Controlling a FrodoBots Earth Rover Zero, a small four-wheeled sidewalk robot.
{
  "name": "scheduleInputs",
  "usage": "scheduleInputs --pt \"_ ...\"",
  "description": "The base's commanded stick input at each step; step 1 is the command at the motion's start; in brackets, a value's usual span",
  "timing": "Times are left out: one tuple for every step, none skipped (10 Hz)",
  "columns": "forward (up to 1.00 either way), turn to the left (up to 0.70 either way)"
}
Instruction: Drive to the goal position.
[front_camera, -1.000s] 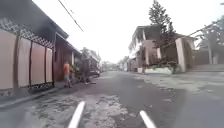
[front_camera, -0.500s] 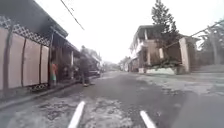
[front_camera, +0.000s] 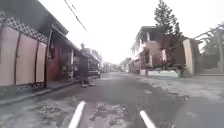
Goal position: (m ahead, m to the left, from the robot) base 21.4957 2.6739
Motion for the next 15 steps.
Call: scheduleInputs --pt "0.7 0.0" --pt "0.7 0.0" --pt "0.7 0.0" --pt "0.7 0.0" --pt "0.7 0.0" --pt "0.7 0.0" --pt "0.7 0.0" --pt "0.7 0.0" --pt "0.7 0.0" --pt "0.7 0.0" --pt "0.7 0.0" --pt "0.7 0.0" --pt "0.7 0.0" --pt "0.7 0.0" --pt "0.7 0.0"
